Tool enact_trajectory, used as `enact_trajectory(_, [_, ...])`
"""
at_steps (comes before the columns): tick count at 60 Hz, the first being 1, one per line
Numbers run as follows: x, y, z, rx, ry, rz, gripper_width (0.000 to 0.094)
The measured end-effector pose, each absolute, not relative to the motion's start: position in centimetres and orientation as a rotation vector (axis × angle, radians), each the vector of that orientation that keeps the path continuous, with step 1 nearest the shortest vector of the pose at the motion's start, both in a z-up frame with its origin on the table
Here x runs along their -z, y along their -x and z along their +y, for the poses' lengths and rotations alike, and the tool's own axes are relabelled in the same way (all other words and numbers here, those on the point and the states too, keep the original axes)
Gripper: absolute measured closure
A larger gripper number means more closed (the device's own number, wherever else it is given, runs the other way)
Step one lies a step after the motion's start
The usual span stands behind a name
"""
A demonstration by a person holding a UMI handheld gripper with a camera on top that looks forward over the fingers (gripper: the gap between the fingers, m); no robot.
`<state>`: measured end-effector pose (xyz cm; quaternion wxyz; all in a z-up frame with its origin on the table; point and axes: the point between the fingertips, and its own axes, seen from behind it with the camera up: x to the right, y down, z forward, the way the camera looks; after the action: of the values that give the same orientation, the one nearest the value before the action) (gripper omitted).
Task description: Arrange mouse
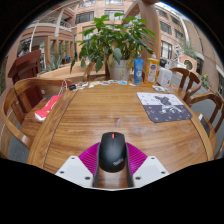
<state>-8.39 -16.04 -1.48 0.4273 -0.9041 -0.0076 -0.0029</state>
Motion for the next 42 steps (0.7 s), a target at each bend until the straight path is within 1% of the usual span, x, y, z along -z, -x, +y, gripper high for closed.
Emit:
enact_trajectory(5, [1.5, 8.7, -15.7, -0.009, 2.26, -0.043, 0.059])
enact_trajectory(9, [1.3, 9.4, -15.5, -0.042, 2.264, -0.084, 0.059])
enact_trajectory(12, [0.2, 10.0, -15.1, -0.08, 2.247, -0.109, 0.0591])
enact_trajectory(14, [-1.4, 10.5, -14.9, -0.104, 2.218, -0.12, 0.059])
enact_trajectory(18, [-6.4, 11.4, -13.7, -0.205, 2.126, -0.126, 0.059])
enact_trajectory(21, [-11.4, 11.6, -12.5, -0.258, 2.037, -0.142, 0.0589])
enact_trajectory(24, [-17.1, 10.3, -11.2, -0.298, 1.937, -0.142, 0.0589])
enact_trajectory(27, [-21.9, 8.7, -10.1, -0.319, 1.838, -0.138, 0.0589])
enact_trajectory(30, [-25.8, 6.3, -8.6, -0.317, 1.767, -0.127, 0.059])
enact_trajectory(33, [-28.2, 3.8, -6.5, -0.292, 1.732, -0.113, 0.0591])
enact_trajectory(34, [-28.5, 2.7, -5.8, -0.282, 1.728, -0.105, 0.0591])
enact_trajectory(37, [-27.7, -0.6, -4.0, -0.241, 1.738, -0.084, 0.0592])
enact_trajectory(38, [-27.2, -1.6, -3.3, -0.227, 1.749, -0.077, 0.0592])
enact_trajectory(39, [-26.0, -3.0, -3.0, -0.215, 1.755, -0.069, 0.0592])
enact_trajectory(40, [-26.2, -3.5, -1.6, -0.201, 1.773, -0.059, 0.0592])
enact_trajectory(42, [-24.4, -5.4, -0.1, -0.169, 1.807, -0.046, 0.0591])
